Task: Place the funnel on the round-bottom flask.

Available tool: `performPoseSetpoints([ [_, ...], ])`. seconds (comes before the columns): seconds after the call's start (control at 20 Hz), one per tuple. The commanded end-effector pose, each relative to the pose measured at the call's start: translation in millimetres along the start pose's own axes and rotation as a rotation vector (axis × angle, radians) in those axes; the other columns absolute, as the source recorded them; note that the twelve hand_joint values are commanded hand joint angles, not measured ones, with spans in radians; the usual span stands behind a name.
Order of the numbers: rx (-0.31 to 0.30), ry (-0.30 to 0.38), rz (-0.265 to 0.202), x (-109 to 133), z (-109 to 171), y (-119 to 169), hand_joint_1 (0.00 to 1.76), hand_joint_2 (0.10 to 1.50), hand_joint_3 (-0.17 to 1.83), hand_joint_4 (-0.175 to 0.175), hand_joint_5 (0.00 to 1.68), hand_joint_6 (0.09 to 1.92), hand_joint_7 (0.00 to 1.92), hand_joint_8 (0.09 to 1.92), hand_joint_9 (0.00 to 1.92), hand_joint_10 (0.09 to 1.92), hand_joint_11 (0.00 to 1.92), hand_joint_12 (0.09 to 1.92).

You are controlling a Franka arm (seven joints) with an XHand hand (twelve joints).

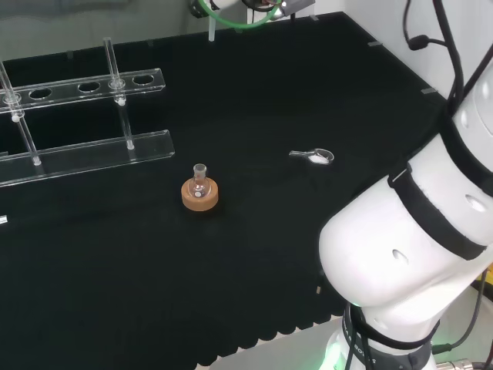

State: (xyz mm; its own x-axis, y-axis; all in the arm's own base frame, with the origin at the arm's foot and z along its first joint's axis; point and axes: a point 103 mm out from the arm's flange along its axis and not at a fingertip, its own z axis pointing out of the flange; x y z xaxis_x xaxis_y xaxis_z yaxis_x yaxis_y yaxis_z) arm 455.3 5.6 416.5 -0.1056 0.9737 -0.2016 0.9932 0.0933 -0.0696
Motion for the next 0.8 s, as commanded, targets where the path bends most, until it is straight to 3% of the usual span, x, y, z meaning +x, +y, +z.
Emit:
performPoseSetpoints([
  [0.05,0.011,-0.007,0.044,5,1,-7,0.31,0.99,0.35,-0.175,0.29,1.92,0.94,1.51,1.29,1.09,1.21,1.0],
  [0.2,0.035,-0.011,0.075,3,7,-4,0.31,0.99,0.35,-0.175,0.29,1.92,0.94,1.51,1.29,1.09,1.21,0.99],
  [0.55,0.055,0.01,0.1,-14,23,-23,0.31,0.99,0.35,-0.175,0.29,1.92,0.95,1.51,1.29,1.09,1.21,0.99],
  [0.6,0.153,-0.033,0.105,-10,27,-24,0.31,0.99,0.35,-0.175,0.3,1.92,0.95,1.51,1.29,1.09,1.21,0.99],
  [0.65,0.183,-0.047,0.096,-8,31,-26,0.31,0.99,0.36,-0.175,0.3,1.92,0.95,1.51,1.29,1.09,1.21,0.99],
  [0.8,0.177,-0.016,0.08,-4,47,-35,0.31,0.99,0.36,-0.175,0.3,1.92,0.95,1.5,1.29,1.09,1.21,0.99],
])
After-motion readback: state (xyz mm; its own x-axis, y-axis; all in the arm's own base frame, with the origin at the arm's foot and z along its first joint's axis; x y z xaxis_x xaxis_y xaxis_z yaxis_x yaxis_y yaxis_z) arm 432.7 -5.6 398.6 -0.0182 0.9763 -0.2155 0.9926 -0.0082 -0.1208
